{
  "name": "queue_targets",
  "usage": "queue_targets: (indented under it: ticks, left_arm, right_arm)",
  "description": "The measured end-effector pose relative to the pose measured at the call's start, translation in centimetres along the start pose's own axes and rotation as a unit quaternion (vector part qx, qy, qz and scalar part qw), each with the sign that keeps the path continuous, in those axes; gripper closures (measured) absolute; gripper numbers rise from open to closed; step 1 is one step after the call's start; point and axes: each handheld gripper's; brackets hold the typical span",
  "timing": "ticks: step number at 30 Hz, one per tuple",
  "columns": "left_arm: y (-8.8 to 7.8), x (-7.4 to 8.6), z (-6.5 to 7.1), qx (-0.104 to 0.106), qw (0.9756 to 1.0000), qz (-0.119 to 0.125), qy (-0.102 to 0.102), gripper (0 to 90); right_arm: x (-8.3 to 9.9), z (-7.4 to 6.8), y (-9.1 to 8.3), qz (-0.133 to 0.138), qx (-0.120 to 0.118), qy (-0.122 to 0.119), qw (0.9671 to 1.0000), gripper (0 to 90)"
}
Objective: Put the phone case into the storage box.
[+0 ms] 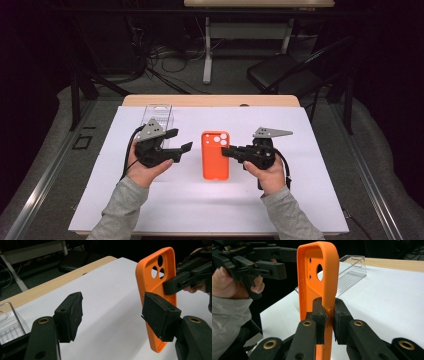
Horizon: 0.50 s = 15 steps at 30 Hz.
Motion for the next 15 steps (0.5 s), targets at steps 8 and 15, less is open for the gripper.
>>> queue_targets:
  ticks: [8,15]
  left_arm:
    - [-0.2,-0.2,0.5,-0.007,0.9999,-0.001,0.015,33.8]
    - [-0.1,-0.3,1.3,-0.017,0.9988,-0.007,0.045,36.5]
  right_arm:
    - [0.1,-0.3,0.3,-0.011,0.021,-0.008,0.9997,81.7]
    - [0.3,-0.6,0.8,-0.018,0.035,-0.015,0.9991,81.7]
Point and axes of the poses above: each handheld gripper's, and its own axes: y roughly forward along the jaws, x roughly out of its underside, z roughly to its right, and after that the axes turned 14 degrees about -x, right-handed
